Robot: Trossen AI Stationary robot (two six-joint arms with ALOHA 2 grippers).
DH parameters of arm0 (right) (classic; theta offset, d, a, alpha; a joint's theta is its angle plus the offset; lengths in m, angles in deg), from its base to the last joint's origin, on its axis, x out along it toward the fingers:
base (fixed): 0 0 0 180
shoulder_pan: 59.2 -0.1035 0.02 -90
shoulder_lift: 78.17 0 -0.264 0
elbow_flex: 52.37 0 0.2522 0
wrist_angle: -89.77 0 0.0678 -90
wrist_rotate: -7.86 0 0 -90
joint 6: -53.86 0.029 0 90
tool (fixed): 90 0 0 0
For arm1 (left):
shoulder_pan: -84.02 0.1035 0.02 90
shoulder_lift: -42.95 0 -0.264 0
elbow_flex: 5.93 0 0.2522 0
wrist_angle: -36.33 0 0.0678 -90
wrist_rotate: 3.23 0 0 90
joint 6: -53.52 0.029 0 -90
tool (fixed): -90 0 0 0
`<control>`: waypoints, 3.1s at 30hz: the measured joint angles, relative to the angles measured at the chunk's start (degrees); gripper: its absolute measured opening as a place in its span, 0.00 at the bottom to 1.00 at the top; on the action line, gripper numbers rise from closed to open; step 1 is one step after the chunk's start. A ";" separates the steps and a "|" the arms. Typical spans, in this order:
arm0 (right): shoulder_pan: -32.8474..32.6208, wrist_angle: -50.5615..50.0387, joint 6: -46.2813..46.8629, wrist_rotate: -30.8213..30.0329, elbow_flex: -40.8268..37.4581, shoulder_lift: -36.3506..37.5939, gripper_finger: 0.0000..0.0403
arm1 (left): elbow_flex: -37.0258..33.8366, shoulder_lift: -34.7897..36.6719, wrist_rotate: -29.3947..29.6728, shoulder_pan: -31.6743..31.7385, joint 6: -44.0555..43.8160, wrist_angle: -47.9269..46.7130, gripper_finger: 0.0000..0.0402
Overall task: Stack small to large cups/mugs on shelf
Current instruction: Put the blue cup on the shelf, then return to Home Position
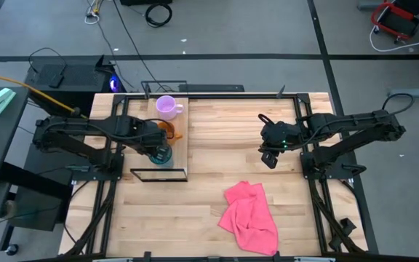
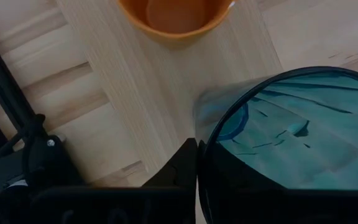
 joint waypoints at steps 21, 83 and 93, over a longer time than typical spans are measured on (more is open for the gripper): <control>0.00 -0.02 -0.57 0.00 0.00 0.00 0.22 | 2.27 0.94 0.02 0.00 -0.04 -1.84 0.24; 3.09 19.00 -26.45 15.46 28.24 9.58 0.22 | 2.29 25.10 2.86 24.62 63.69 57.57 0.22; 16.89 19.71 -34.96 14.69 28.22 14.74 0.22 | 2.29 25.20 2.85 47.43 66.41 58.20 0.21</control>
